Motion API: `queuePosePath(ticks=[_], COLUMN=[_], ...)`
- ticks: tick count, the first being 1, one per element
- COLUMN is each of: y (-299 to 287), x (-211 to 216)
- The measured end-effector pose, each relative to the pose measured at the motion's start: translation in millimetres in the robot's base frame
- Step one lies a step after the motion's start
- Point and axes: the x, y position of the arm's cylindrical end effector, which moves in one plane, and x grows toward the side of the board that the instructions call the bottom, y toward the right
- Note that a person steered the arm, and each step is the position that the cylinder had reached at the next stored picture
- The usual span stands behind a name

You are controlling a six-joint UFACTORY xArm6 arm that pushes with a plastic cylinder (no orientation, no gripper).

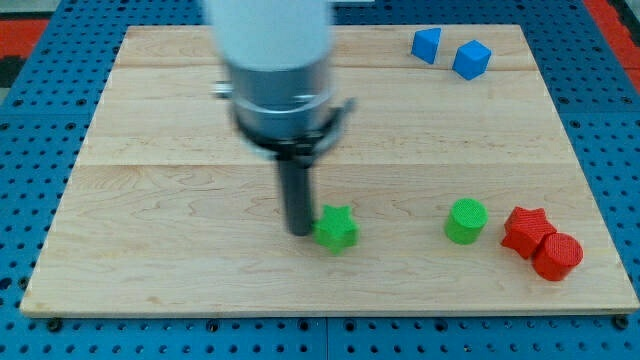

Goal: Point your arm towards the blue triangle

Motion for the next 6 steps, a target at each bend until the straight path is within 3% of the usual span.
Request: queuePosePath(ticks=[1,2,3,4,5,6], y=[87.6,60.0,27.8,105.3,236.5,304.8], x=[2.4,27.9,-54.5,-176.6,-231.2,-294.0])
